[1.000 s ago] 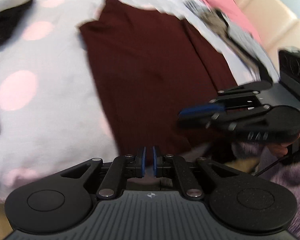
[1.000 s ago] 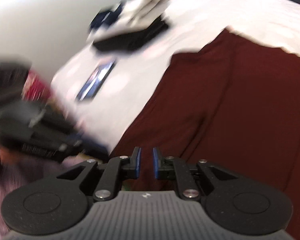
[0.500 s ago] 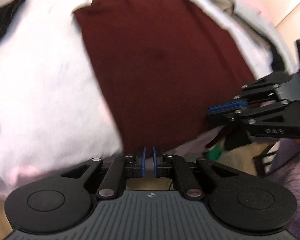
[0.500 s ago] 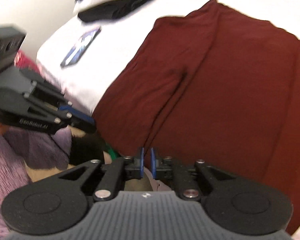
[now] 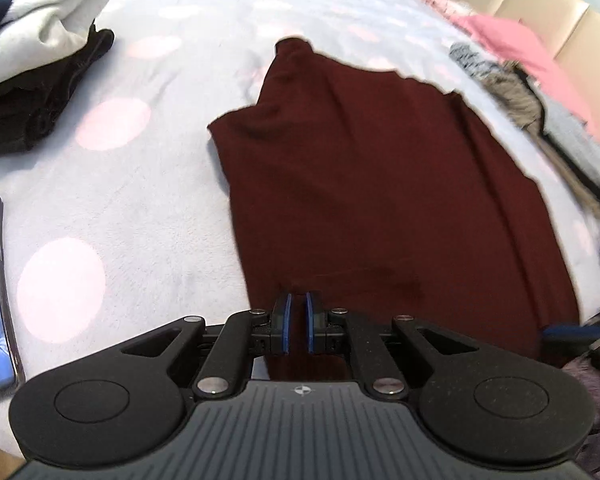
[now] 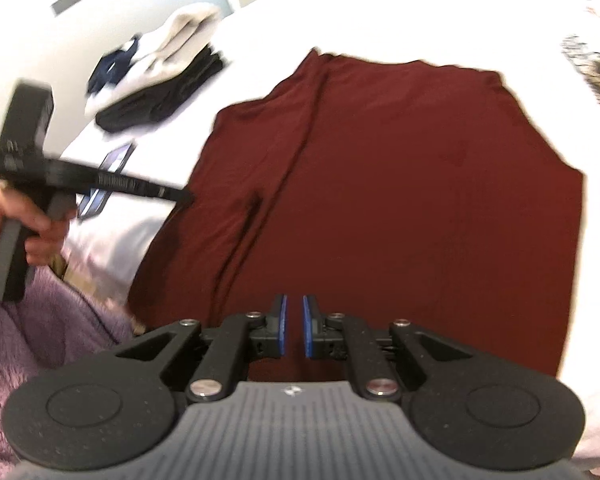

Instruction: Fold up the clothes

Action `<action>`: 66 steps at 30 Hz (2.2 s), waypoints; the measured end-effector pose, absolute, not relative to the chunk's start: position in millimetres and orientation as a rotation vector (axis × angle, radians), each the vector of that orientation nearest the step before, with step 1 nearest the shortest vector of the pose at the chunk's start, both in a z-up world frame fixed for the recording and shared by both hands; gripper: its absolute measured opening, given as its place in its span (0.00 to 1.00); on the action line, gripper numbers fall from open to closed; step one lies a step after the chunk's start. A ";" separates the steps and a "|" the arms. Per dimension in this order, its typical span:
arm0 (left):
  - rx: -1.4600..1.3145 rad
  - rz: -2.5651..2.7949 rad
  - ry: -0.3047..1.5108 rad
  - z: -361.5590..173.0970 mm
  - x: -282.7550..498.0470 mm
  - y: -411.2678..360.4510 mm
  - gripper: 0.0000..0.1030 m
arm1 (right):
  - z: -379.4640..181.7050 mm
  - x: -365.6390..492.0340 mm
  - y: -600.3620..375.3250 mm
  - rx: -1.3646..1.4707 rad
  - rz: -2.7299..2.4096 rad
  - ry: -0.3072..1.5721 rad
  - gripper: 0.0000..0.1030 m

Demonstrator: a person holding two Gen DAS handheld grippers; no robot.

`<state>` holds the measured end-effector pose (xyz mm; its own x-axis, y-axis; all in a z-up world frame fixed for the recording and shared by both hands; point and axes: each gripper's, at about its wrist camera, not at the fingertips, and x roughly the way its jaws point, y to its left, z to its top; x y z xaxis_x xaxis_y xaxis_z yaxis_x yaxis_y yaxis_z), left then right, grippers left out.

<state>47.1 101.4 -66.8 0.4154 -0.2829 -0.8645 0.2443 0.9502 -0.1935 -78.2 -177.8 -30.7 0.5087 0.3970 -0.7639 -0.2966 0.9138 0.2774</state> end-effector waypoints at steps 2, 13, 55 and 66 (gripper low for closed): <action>-0.050 -0.317 1.103 -61.2 50.2 105.1 0.05 | -28.3 -80.1 -197.7 0.144 0.352 0.942 0.11; -0.012 -0.495 1.104 -21.7 13.5 47.2 0.05 | -21.4 -99.4 -274.4 0.060 0.331 1.131 0.27; 0.105 -0.893 1.152 -71.7 -46.7 -87.3 0.05 | -33.3 -126.4 -322.6 0.359 0.797 1.207 0.03; -0.038 -0.757 1.104 -63.0 -57.3 -40.8 0.06 | -47.1 -62.1 -365.1 0.545 0.419 1.090 0.17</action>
